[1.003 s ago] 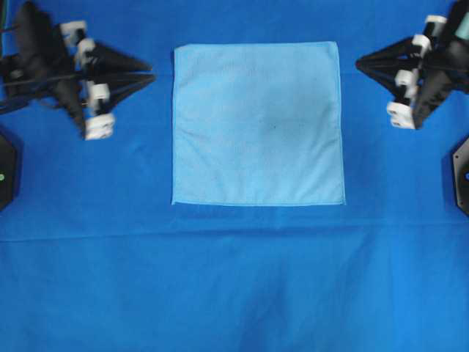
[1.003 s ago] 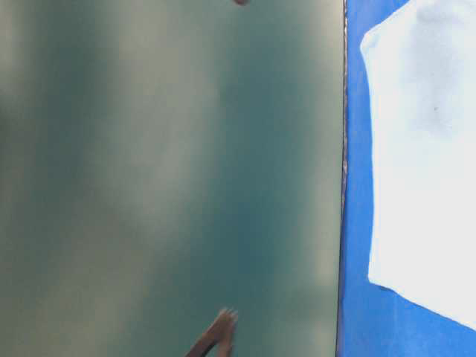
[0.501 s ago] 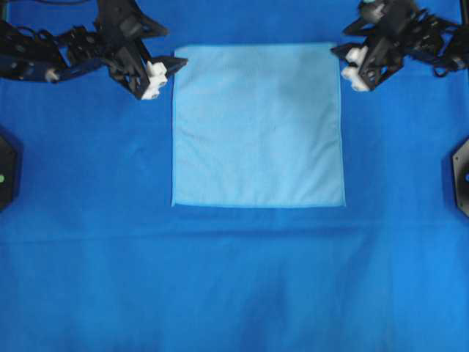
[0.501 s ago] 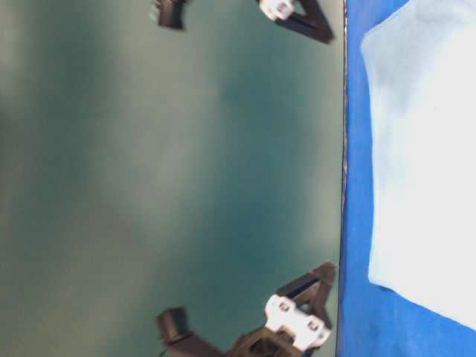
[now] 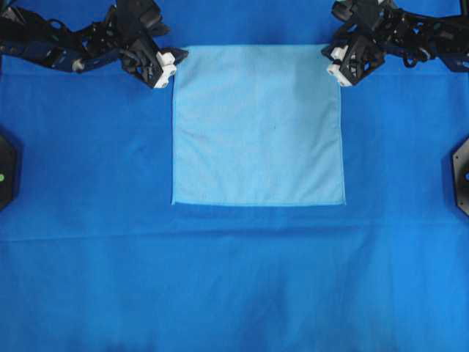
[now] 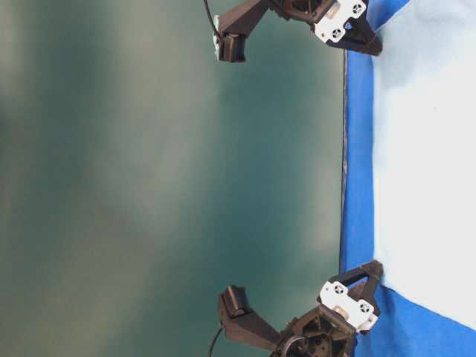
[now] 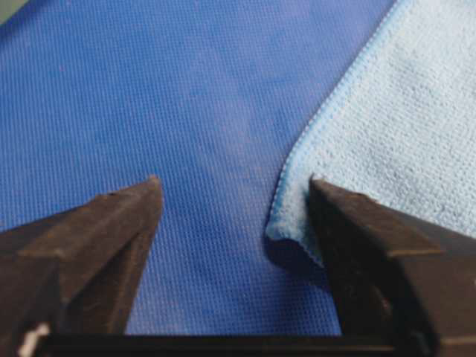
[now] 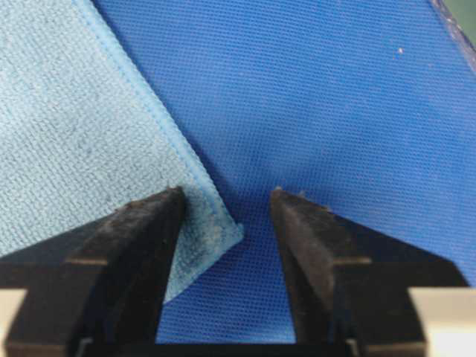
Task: Fold the light blue towel.
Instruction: 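Move both grippers to the towel's two far corners, then grasp the far corners of the light blue towel with both grippers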
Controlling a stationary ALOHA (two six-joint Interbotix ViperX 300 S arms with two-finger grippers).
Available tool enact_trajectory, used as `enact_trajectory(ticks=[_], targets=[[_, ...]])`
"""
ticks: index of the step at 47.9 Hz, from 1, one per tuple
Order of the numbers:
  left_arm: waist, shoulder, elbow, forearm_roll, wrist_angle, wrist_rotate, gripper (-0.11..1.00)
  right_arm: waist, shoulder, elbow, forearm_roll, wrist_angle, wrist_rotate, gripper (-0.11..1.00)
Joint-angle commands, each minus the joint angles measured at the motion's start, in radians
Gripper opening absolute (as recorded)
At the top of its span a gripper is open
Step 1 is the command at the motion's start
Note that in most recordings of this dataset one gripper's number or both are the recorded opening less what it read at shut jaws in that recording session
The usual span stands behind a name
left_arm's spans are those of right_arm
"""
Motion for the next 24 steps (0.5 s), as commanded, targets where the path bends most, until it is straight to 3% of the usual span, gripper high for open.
enact_trajectory(ticks=[1,11,15,24], targets=[[-0.008,-0.008,-0.012,0.003,0.012,0.002,0.69,-0.003,-0.011,-0.011,-0.006,-0.008,-0.002,0.52],[-0.043,-0.006,-0.020,0.005,0.040,0.095,0.17,-0.002,-0.012,0.008,-0.012,-0.008,0.000,0.02],[-0.046,-0.005,-0.021,0.005,0.040,0.104,0.05,0.002,-0.012,0.012,-0.011,-0.008,0.002,0.02],[-0.046,-0.018,-0.025,0.003,0.044,0.129,0.04,0.005,-0.018,0.008,-0.006,-0.008,0.015,0.02]])
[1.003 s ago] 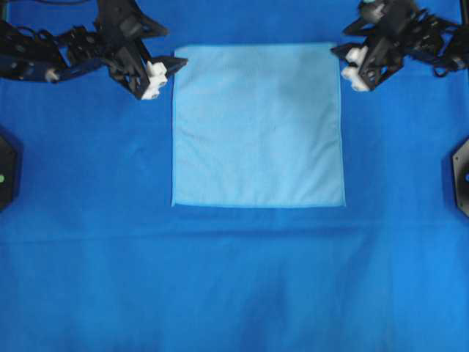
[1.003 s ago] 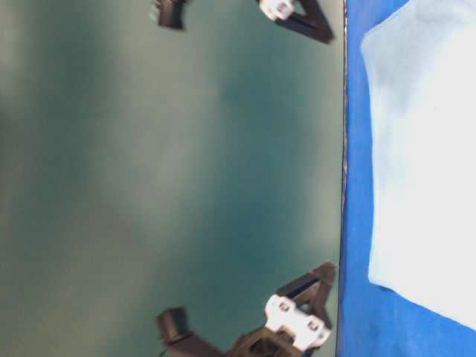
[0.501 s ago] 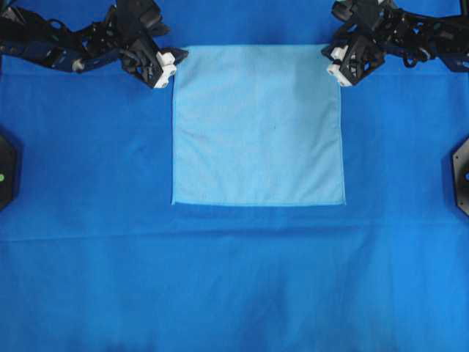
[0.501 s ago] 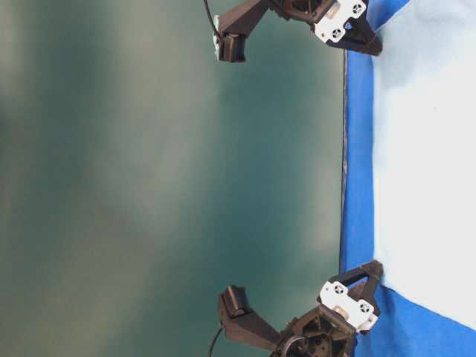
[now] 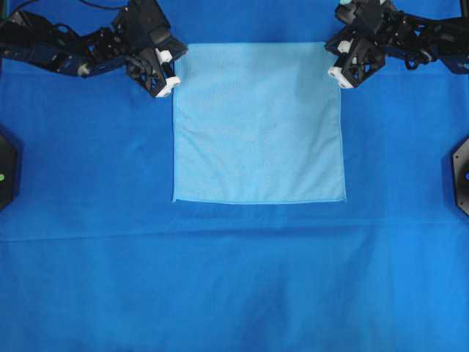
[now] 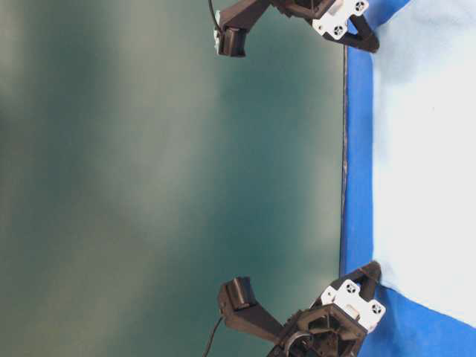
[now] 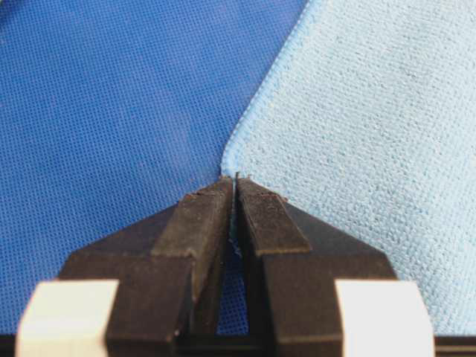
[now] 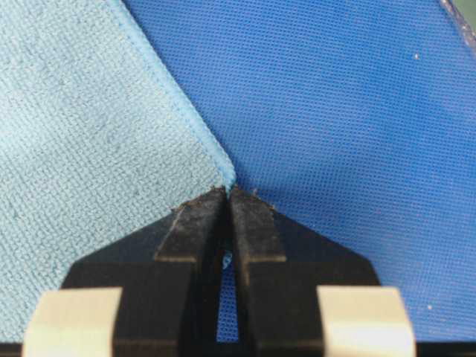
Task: Fold the light blue towel.
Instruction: 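Grasp the far corners of the light blue towel with both grippers, then pull both corners toward the near edge, folding the towel in half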
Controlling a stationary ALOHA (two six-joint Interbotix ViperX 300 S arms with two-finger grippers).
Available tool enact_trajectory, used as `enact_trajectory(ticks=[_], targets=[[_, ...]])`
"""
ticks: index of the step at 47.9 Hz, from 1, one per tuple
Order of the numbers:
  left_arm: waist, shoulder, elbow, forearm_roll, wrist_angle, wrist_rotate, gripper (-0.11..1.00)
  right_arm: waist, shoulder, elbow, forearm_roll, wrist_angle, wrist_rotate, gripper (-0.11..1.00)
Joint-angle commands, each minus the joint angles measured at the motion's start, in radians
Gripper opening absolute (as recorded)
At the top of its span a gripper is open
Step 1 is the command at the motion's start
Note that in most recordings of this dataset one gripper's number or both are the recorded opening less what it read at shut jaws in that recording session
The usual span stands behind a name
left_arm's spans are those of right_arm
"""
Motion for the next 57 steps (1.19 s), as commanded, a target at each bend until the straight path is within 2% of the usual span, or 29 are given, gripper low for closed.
enact_trajectory(ticks=[1,15,24,33,45,57], targets=[[-0.003,-0.026,-0.009,0.000,0.009,0.017,0.04,0.003,-0.020,-0.009,0.003,-0.002,0.003,0.02],[0.031,-0.178,-0.008,0.002,0.052,0.051,0.04,0.003,-0.135,-0.005,0.021,0.003,0.003,0.02],[0.037,-0.195,-0.009,0.000,0.055,0.067,0.04,0.003,-0.153,-0.003,0.025,0.003,0.003,0.02],[0.009,-0.206,0.005,0.000,0.072,0.066,0.04,0.012,-0.169,-0.002,0.025,0.028,0.003,0.02],[-0.058,-0.287,0.067,0.002,0.103,0.071,0.04,0.095,-0.275,0.020,0.034,0.124,0.005,0.02],[-0.204,-0.376,0.150,0.000,0.106,0.057,0.04,0.256,-0.377,0.100,0.103,0.210,0.043,0.02]])
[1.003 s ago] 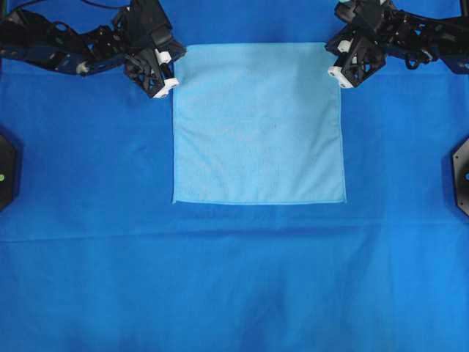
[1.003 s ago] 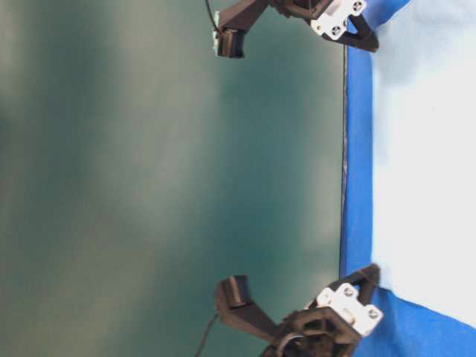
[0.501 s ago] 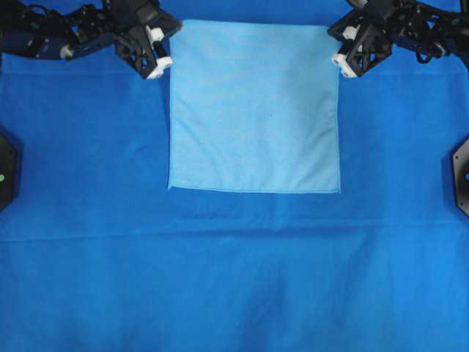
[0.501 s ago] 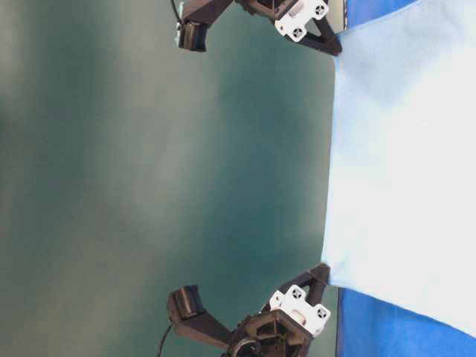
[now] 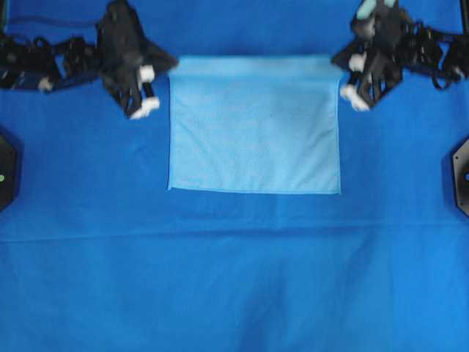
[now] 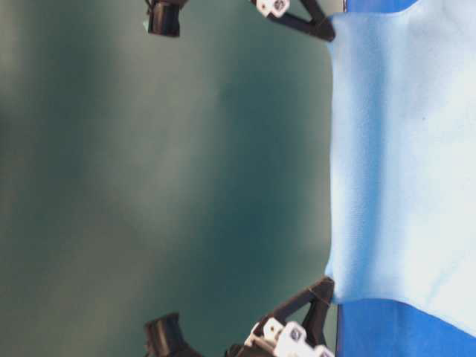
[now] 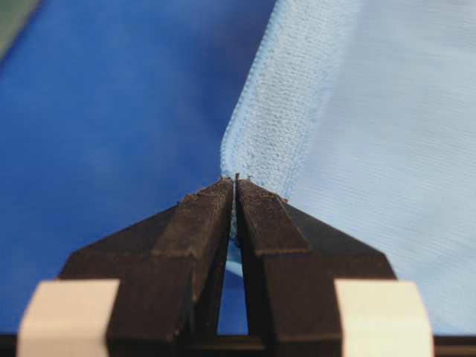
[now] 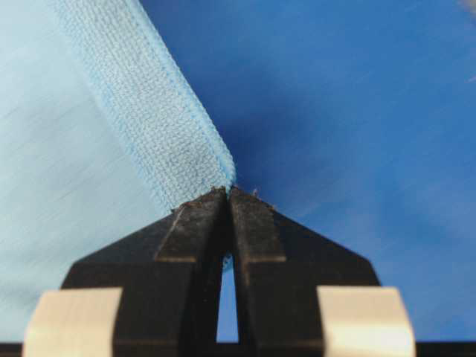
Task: Fold the light blue towel.
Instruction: 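Pull both corners toward the near edge, folding the towel in half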
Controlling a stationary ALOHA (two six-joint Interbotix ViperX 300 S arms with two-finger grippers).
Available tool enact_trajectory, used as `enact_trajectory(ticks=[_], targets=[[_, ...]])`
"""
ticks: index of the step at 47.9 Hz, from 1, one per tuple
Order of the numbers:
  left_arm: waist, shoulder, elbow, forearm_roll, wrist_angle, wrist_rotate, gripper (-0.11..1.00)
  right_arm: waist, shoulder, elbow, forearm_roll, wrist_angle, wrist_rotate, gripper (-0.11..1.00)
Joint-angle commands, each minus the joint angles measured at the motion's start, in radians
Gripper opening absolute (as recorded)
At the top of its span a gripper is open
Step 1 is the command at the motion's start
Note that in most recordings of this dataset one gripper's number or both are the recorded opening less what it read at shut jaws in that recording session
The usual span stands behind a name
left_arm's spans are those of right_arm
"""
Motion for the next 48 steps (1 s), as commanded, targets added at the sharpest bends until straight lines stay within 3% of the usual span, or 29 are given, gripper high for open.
enact_trajectory(ticks=[1,15,23,35,48], targets=[[-0.058,-0.035,0.014,-0.002,-0.003,-0.012,0.04,0.060,-0.041,0.020,0.023,0.015,0.023,0.02],[-0.267,-0.032,0.060,-0.008,-0.011,-0.060,0.04,0.252,-0.072,0.087,0.040,0.037,0.170,0.02],[-0.351,0.005,0.066,-0.008,-0.040,-0.129,0.04,0.321,-0.071,0.103,0.040,0.021,0.242,0.02],[-0.374,0.055,0.086,-0.008,-0.092,-0.149,0.04,0.359,-0.032,0.106,0.041,-0.026,0.305,0.02],[-0.362,0.081,0.087,-0.008,-0.132,-0.143,0.06,0.382,0.011,0.091,0.040,-0.043,0.311,0.04]])
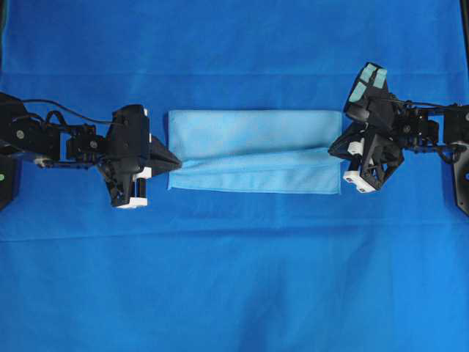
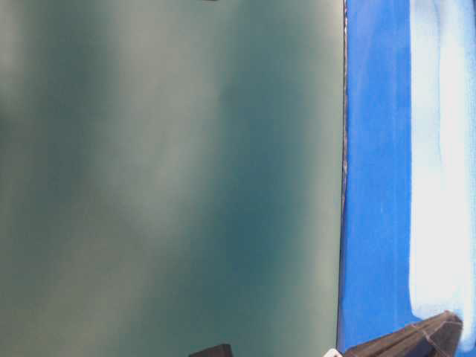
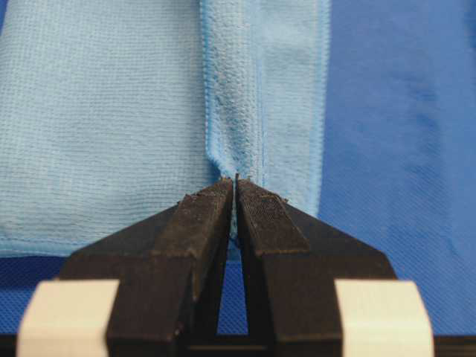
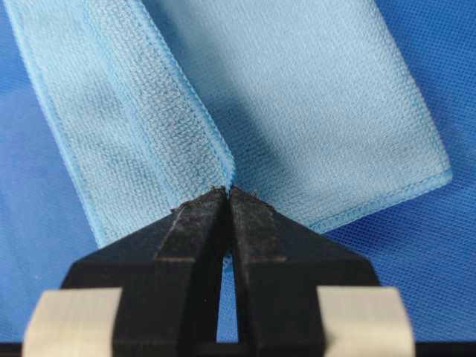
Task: Fold the light blue towel.
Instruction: 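Pull both corners toward the near edge, folding the towel in half, then release, then grasp the folded edge's two ends with both grippers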
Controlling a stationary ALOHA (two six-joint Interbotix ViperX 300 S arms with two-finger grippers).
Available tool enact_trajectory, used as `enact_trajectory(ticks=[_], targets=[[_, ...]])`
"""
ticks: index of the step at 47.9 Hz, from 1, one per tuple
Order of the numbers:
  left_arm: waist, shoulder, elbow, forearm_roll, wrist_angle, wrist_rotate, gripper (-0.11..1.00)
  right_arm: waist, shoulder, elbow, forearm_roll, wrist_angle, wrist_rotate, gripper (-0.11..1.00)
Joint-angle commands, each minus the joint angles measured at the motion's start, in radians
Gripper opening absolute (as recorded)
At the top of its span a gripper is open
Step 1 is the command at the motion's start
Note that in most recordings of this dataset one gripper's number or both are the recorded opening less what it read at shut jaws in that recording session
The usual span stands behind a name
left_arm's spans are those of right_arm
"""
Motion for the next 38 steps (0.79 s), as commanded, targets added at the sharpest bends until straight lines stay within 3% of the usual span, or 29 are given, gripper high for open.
enact_trajectory(ticks=[1,8,11,14,27,38], targets=[[0.000,-0.009,-0.008,-0.002,-0.014,0.002,0.08,0.023,-0.005,-0.023,0.002,-0.009,0.003,0.07],[-0.011,-0.014,-0.005,-0.002,-0.011,-0.002,0.44,0.077,-0.009,-0.023,0.002,-0.005,0.003,0.50],[-0.020,-0.021,-0.003,-0.002,-0.005,-0.003,0.59,0.101,-0.015,-0.026,0.003,-0.005,0.005,0.62],[-0.032,-0.037,-0.003,-0.002,0.005,-0.002,0.63,0.123,-0.029,-0.032,0.003,-0.002,0.008,0.60],[-0.023,-0.141,-0.003,-0.002,0.072,0.009,0.59,0.126,-0.121,-0.044,-0.014,0.054,0.000,0.56],[0.084,-0.140,-0.032,-0.002,0.089,0.041,0.59,-0.006,-0.135,-0.044,-0.081,0.084,-0.011,0.56]])
